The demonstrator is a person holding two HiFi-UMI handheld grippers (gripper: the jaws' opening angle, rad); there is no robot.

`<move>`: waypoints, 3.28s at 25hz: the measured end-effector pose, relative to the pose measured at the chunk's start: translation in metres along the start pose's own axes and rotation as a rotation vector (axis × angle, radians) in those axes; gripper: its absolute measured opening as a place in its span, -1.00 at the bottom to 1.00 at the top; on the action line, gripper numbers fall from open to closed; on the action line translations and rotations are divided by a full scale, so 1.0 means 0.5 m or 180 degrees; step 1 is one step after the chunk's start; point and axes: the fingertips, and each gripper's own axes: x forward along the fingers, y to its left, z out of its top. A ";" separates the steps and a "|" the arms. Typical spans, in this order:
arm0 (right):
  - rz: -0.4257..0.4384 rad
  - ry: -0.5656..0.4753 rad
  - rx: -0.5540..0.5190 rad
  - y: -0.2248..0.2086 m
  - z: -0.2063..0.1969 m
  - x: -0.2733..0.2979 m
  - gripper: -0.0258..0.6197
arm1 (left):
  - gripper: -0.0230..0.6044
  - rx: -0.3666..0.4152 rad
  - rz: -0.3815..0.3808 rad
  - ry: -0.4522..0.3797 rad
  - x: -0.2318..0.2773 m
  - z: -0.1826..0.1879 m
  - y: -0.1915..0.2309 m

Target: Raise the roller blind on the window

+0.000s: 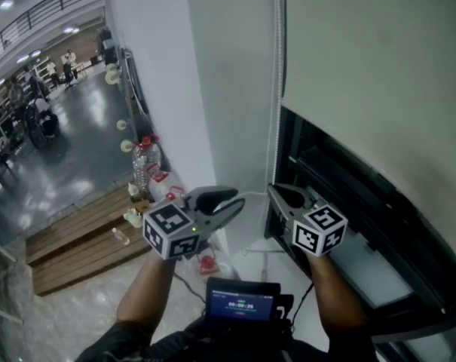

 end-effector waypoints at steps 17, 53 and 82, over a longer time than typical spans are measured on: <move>0.0028 -0.0021 -0.0080 0.033 0.002 -0.004 -0.90 | -0.59 -0.0149 0.0032 -0.0904 0.072 0.245 0.043; 0.0041 0.0087 -0.0070 0.038 -0.029 0.012 -0.91 | -0.88 0.0070 -0.0050 -0.1098 0.126 0.264 0.058; -0.0023 0.0640 0.0235 0.000 -0.218 0.011 -0.91 | -0.89 -0.0034 0.0019 -0.0595 0.168 0.052 0.039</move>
